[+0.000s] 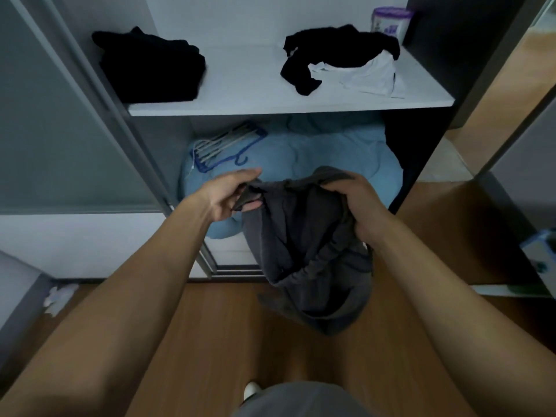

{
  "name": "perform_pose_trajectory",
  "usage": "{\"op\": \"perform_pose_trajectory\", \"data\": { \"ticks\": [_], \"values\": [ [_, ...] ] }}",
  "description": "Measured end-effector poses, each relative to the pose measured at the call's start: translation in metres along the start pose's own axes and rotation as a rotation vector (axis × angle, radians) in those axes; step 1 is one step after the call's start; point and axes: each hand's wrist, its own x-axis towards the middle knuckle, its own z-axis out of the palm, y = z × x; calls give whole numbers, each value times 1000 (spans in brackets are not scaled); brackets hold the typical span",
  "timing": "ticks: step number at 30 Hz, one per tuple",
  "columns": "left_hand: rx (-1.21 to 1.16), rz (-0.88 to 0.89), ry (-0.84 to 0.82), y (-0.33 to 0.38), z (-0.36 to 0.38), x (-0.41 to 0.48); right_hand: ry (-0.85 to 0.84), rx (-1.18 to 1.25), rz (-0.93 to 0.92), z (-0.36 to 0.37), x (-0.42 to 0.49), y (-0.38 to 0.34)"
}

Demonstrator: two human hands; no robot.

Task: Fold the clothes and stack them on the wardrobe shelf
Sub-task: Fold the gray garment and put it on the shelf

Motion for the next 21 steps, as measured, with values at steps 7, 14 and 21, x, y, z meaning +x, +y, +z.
{"op": "perform_pose_trajectory", "data": {
  "ticks": [7, 14, 21],
  "values": [
    [791, 128, -129, -42, 9, 5, 44, 16, 147, -8, 1, 1],
    [987, 377, 278, -8, 22, 3, 177, -152, 220, -54, 8, -8],
    [278, 391, 63, 49, 77, -34, 80, -824, 64, -90, -1, 31]
  ]
}}
